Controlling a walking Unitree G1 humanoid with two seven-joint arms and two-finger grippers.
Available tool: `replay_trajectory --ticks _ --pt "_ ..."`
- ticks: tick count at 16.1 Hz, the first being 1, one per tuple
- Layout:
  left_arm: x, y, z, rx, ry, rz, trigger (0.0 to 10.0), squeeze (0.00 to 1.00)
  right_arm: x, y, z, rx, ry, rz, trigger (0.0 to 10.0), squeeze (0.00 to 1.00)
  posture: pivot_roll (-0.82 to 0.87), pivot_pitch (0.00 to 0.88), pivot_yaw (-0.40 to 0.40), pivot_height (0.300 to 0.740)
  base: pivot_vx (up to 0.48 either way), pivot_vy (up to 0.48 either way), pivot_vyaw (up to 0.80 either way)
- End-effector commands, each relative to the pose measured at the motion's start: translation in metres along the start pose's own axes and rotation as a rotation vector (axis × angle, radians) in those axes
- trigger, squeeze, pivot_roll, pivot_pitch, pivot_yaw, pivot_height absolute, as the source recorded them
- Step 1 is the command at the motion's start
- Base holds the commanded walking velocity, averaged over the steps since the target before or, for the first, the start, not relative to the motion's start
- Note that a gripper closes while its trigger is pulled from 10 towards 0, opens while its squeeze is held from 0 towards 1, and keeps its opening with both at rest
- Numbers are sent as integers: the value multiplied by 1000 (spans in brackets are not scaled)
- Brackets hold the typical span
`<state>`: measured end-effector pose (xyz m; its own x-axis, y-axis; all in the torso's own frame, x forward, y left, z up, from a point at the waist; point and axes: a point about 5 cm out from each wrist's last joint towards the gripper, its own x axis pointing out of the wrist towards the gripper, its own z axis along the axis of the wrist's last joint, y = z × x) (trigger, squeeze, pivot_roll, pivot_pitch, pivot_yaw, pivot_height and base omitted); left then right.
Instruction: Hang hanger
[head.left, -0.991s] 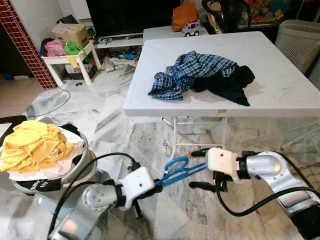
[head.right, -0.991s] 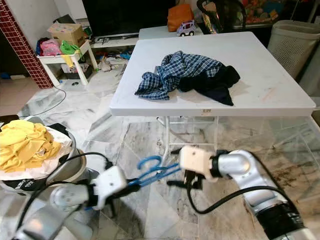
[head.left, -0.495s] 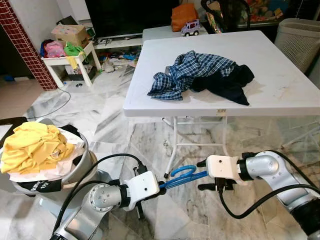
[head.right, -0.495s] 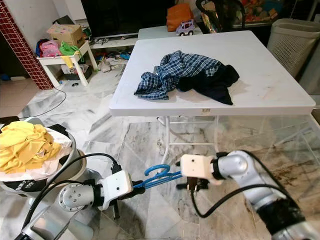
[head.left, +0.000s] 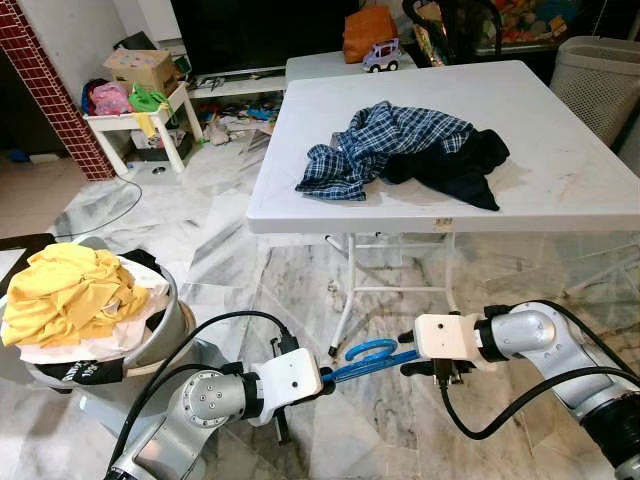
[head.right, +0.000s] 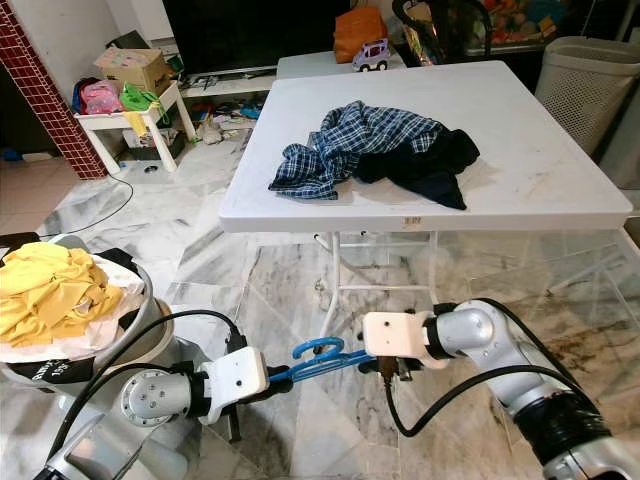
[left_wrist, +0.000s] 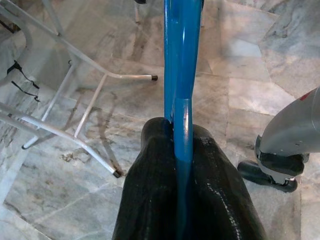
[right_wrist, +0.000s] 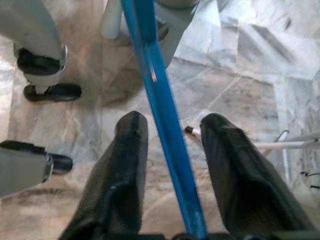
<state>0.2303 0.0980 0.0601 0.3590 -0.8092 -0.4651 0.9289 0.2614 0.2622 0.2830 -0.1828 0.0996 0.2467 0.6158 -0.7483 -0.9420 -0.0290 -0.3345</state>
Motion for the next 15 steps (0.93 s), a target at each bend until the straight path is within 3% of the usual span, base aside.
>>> replay_trajectory --ticks 1,12,13,15 --pt "-1 2 -2 20 14 -7 10000 0 -3 -1 -2 -32 32 19 0 0 -89 0 110 740 0 0 0" --pt "1 3 -6 9 24 7 10000 0 -2 -3 -6 -33 44 20 0 0 -91 0 106 740 0 0 0" --pt "1 6 -5 -7 15 46 10000 1000 -2 -3 -7 -34 44 18 0 0 -91 0 106 740 0 0 0" --pt "0 7 -5 -32 0 72 10000 1000 -2 -3 -7 -36 44 14 0 0 -91 0 106 740 0 0 0"
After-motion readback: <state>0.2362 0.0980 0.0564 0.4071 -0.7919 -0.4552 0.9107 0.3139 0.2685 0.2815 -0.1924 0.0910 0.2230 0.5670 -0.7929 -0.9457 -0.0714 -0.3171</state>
